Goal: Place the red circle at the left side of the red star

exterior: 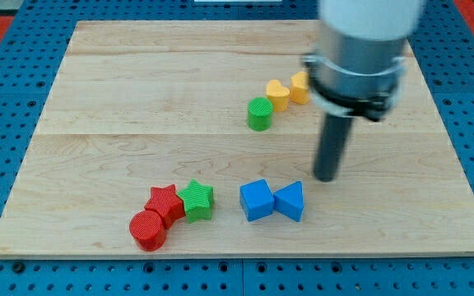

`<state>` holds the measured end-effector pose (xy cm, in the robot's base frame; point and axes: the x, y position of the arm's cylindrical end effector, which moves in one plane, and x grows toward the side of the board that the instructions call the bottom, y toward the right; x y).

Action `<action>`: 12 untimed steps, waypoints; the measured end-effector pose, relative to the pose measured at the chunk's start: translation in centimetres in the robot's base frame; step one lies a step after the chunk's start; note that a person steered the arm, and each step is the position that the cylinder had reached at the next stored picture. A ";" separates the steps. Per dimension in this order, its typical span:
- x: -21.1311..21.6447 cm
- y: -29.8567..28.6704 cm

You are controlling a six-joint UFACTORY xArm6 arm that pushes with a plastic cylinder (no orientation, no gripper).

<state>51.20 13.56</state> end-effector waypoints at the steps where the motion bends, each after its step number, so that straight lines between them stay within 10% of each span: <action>1: 3.7 5.9; 4: 10.7 -1.2; 7: 10.2 -28.3; 12: 4.3 -35.6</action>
<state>55.48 -22.07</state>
